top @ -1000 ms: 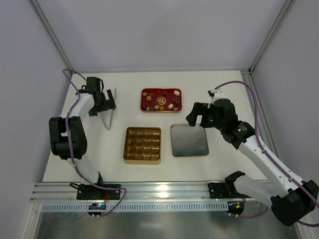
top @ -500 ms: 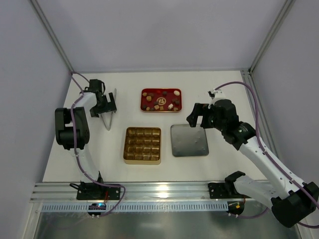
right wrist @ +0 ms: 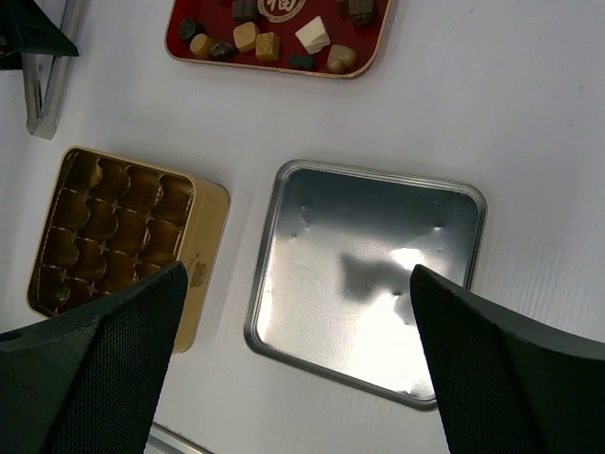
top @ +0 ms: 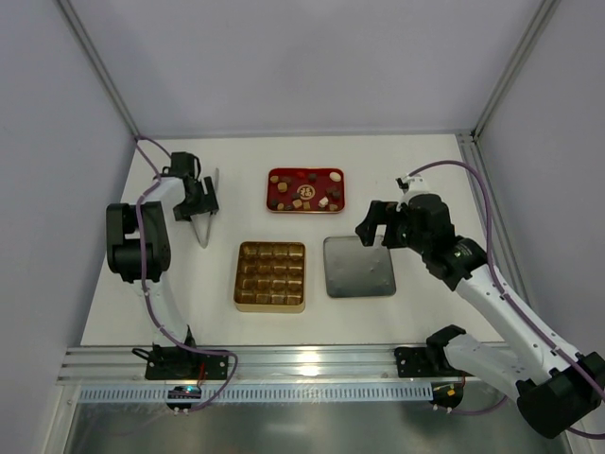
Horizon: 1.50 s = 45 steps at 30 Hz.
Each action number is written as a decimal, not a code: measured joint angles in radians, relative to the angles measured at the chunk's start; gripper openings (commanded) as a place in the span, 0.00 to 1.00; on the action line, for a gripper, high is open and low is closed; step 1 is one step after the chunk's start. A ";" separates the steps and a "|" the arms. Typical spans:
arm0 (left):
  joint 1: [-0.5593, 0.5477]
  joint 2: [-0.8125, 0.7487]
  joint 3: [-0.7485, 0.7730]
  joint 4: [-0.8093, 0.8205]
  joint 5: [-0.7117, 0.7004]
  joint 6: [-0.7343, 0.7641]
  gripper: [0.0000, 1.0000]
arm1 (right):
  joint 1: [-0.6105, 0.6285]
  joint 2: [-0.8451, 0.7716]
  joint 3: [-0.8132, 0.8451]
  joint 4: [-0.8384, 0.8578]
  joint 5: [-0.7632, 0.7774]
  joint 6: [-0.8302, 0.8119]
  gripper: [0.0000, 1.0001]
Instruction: Pack the chocolate
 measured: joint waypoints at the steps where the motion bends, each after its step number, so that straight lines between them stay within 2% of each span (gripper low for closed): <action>1: -0.003 0.000 -0.003 0.006 -0.008 0.000 0.78 | 0.000 -0.002 -0.003 0.000 0.000 0.000 1.00; 11: -0.023 -0.014 -0.039 0.050 -0.064 -0.002 0.73 | 0.000 -0.006 -0.032 0.006 -0.001 0.019 1.00; 20: -0.023 -0.024 -0.055 0.057 -0.075 -0.037 0.54 | 0.000 -0.011 -0.043 0.018 -0.005 0.033 1.00; 28: -0.055 -0.036 -0.062 0.044 -0.081 -0.081 0.47 | 0.000 -0.015 -0.058 0.024 -0.008 0.042 1.00; 35: -0.063 -0.066 -0.062 -0.016 -0.077 -0.106 0.46 | 0.000 -0.017 -0.061 0.026 -0.008 0.044 1.00; 45: -0.064 -0.190 -0.011 -0.140 -0.095 -0.126 0.47 | 0.000 -0.017 -0.063 0.030 -0.008 0.045 1.00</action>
